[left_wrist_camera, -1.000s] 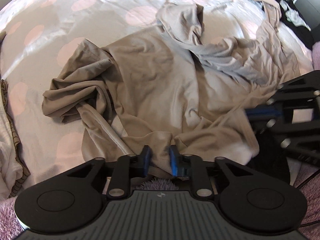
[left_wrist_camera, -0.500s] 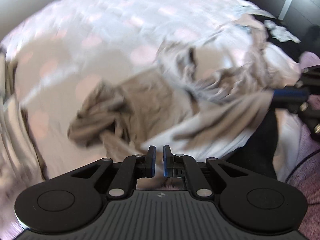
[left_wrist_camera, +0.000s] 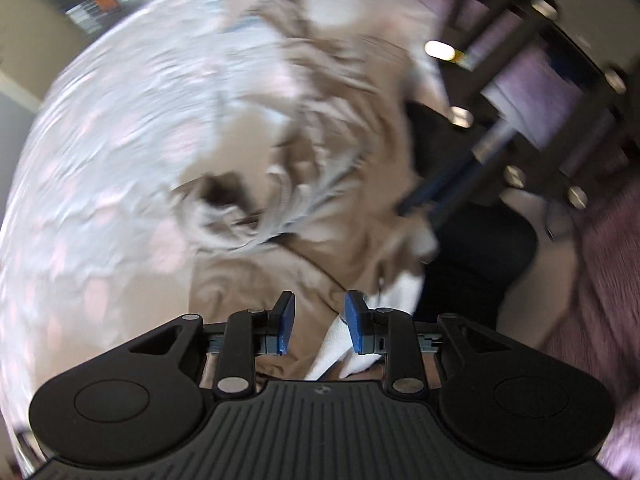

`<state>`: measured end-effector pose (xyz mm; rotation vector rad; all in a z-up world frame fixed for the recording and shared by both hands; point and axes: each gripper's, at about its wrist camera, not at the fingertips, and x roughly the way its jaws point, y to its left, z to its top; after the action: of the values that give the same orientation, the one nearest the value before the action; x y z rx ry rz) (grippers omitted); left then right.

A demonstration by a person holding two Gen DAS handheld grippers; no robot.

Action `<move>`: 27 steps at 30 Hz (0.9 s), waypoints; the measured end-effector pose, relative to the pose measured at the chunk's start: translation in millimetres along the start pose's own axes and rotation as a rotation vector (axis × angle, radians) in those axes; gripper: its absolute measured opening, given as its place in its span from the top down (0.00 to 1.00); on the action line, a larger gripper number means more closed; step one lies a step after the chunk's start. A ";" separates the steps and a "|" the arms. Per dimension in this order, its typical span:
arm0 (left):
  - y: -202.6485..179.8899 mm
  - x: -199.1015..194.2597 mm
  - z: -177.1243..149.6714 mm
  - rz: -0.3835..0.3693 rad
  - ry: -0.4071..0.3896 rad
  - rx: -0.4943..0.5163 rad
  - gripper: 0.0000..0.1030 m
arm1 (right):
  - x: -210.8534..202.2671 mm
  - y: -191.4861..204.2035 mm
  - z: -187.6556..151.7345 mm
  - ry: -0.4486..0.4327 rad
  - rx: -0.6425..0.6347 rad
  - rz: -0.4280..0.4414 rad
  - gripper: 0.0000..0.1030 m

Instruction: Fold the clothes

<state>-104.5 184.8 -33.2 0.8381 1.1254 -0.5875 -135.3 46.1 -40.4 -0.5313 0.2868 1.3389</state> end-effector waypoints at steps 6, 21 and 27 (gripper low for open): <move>8.3 -21.9 3.9 -0.039 -0.009 0.048 0.75 | -1.3 0.1 -2.2 -0.009 -0.014 0.002 0.94; -5.6 15.1 33.6 -0.241 0.055 0.187 0.73 | -5.7 9.6 -4.5 -0.021 -0.101 -0.001 0.94; -4.6 19.1 29.1 -0.249 0.045 0.108 0.90 | -7.4 5.1 -5.4 -0.011 -0.083 -0.006 0.94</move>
<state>-85.9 158.3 -46.8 0.8119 1.2579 -0.8459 -141.3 37.8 -42.3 -0.5939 0.2212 1.3513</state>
